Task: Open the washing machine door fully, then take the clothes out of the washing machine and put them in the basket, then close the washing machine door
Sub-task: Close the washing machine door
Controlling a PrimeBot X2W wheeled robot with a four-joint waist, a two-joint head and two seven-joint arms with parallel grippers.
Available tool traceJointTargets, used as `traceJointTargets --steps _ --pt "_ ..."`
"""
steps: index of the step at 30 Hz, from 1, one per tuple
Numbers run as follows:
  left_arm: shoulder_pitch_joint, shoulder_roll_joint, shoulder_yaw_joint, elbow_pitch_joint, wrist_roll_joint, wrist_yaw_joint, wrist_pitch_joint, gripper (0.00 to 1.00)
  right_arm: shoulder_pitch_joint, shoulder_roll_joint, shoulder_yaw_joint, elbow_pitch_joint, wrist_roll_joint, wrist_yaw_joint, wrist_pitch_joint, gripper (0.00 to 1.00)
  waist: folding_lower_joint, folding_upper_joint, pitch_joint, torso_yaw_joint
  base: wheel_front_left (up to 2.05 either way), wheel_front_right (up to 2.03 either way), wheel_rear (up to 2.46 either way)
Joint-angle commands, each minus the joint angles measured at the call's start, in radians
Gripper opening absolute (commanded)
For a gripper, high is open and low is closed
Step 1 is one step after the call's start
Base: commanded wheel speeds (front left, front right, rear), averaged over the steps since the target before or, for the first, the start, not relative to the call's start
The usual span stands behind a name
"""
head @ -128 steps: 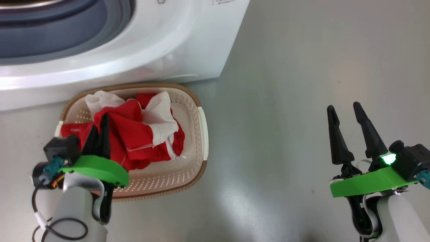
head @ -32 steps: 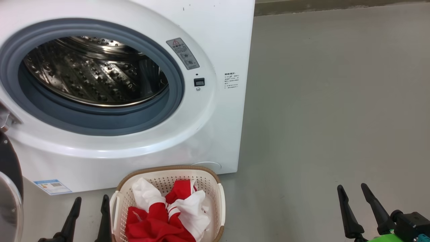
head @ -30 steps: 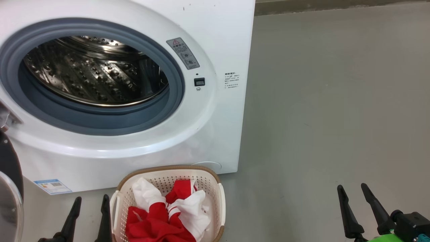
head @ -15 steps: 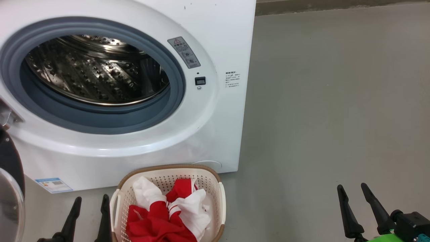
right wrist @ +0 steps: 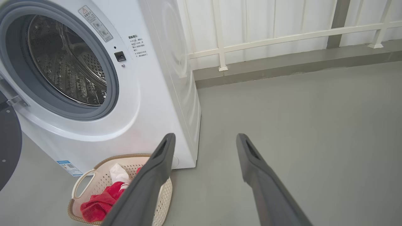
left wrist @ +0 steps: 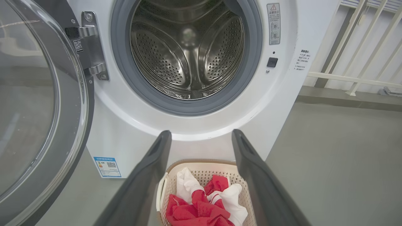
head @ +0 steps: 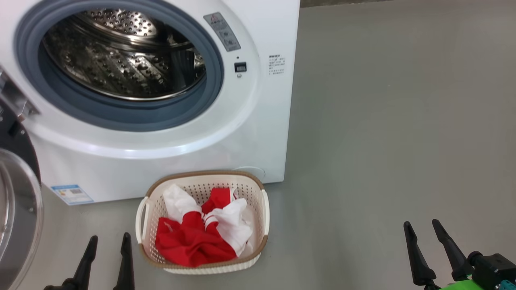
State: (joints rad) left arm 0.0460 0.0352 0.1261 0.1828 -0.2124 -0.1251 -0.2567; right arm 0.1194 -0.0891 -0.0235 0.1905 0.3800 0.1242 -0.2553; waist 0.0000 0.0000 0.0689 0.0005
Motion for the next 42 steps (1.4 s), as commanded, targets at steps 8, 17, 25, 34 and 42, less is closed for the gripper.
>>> traceJointTargets --steps 8,17,25,34,42 --pt "-0.027 0.015 0.032 -0.02 -0.004 -0.006 -0.005 1.0 -0.033 -0.012 0.016 -0.022 0.007 0.007 -0.006 1.0 0.0 0.0 -0.003 0.001 -0.67 0.67 0.0" --pt "-0.033 0.015 0.029 -0.012 -0.012 -0.006 -0.005 1.0 -0.033 -0.014 0.015 -0.024 0.007 0.007 -0.006 1.0 0.0 0.0 -0.005 0.008 -0.01 0.01 0.0" --pt "-0.046 0.015 0.003 0.017 -0.039 -0.005 -0.005 1.0 -0.027 -0.017 0.023 -0.025 0.006 0.007 -0.006 1.0 0.0 0.0 -0.007 0.074 0.0 0.0 0.0" --pt "-0.01 0.015 -0.034 0.037 -0.073 0.033 -0.005 1.0 -0.019 -0.033 0.06 -0.013 -0.003 0.007 -0.006 1.0 0.0 0.0 -0.029 0.23 0.0 0.0 0.0" --pt "0.025 0.015 -0.053 0.041 -0.088 0.061 -0.005 1.0 -0.01 -0.044 0.09 -0.007 0.0 0.007 -0.006 1.0 0.0 0.0 -0.052 0.383 0.0 0.0 0.0"
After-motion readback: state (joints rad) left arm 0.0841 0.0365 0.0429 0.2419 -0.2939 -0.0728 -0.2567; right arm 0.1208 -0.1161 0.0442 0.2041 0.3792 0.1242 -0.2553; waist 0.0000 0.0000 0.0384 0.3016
